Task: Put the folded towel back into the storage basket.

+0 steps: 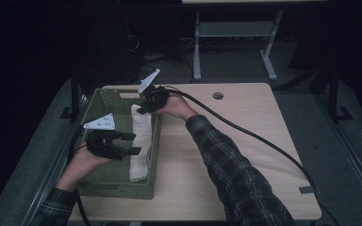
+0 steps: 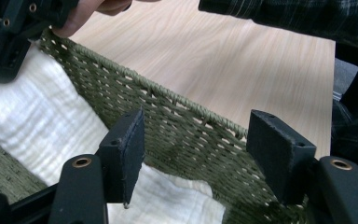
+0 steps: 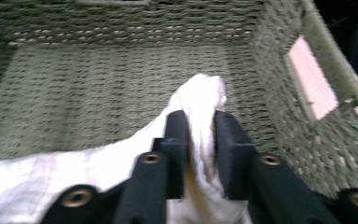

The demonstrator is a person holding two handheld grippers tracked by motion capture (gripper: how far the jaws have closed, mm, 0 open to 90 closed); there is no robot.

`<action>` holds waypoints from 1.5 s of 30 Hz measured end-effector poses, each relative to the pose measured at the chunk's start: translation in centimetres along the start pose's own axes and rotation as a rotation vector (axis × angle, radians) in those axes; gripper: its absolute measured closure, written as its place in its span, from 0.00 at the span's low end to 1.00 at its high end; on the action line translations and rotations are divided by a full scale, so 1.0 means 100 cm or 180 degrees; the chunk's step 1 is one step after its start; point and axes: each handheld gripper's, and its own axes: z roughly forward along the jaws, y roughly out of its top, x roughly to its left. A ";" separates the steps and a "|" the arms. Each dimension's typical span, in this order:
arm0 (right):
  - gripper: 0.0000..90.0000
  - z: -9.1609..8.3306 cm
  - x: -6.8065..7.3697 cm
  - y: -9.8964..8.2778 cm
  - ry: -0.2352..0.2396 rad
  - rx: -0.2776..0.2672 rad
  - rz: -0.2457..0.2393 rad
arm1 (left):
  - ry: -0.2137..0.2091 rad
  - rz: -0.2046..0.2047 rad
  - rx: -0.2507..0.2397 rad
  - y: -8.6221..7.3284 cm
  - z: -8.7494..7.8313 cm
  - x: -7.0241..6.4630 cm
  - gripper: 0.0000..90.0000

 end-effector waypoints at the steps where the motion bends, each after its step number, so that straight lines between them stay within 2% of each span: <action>1: 0.72 0.000 -0.001 0.000 -0.0011 -0.0017 0.0042 | 0.0004 -0.0013 -0.0018 0.001 0.001 0.000 0.40; 4: 0.64 -0.007 -0.005 0.000 -0.0043 -0.0120 0.0172 | 0.0025 -0.0025 -0.0014 0.003 0.002 0.000 0.39; 8: 0.61 -0.017 -0.007 0.001 -0.0088 -0.0136 0.0175 | 0.0052 -0.0044 -0.0014 0.005 0.004 -0.001 0.38; 10: 0.59 -0.032 -0.008 -0.002 -0.0088 -0.0222 0.0261 | 0.0084 -0.0054 -0.0037 0.010 0.008 -0.004 0.36; 11: 0.59 -0.032 -0.008 -0.002 -0.0088 -0.0222 0.0261 | 0.0084 -0.0054 -0.0037 0.010 0.008 -0.004 0.35; 13: 0.58 -0.045 -0.008 -0.006 -0.0094 -0.0255 0.0285 | 0.0126 -0.0086 -0.0046 0.018 0.013 -0.007 0.34; 19: 0.56 -0.063 -0.008 -0.016 -0.0108 -0.0187 0.0274 | 0.0181 -0.0132 -0.0068 0.029 0.024 -0.008 0.30; 20: 0.56 -0.075 -0.010 -0.021 -0.0142 -0.0172 0.0281 | 0.0198 -0.0150 -0.0065 0.033 0.029 -0.010 0.29; 23: 0.54 -0.091 -0.012 -0.029 -0.0187 -0.0211 0.0333 | 0.0222 -0.0128 -0.0035 0.040 0.039 -0.015 0.28; 25: 0.53 -0.096 -0.012 -0.032 -0.0208 -0.0217 0.0360 | 0.0227 -0.0130 -0.0042 0.042 0.041 -0.016 0.27; 28: 0.51 -0.115 -0.013 -0.047 -0.0234 -0.0256 0.0419 | 0.0248 -0.0132 -0.0021 0.052 0.055 -0.023 0.27; 34: 0.46 -0.134 -0.011 -0.066 -0.0306 -0.0254 0.0448 | 0.0304 -0.0133 0.0000 0.063 0.072 -0.034 0.27; 40: 0.44 -0.157 -0.001 -0.099 -0.0380 -0.0278 0.0496 | 0.0377 -0.0118 0.0057 0.072 0.100 -0.052 0.27; 43: 0.43 -0.165 0.004 -0.114 -0.0407 -0.0275 0.0559 | 0.0370 -0.0110 0.0045 0.075 0.109 -0.058 0.27; 45: 0.40 -0.170 0.008 -0.124 -0.0449 -0.0256 0.0585 | 0.0373 -0.0077 0.0062 0.079 0.121 -0.067 0.27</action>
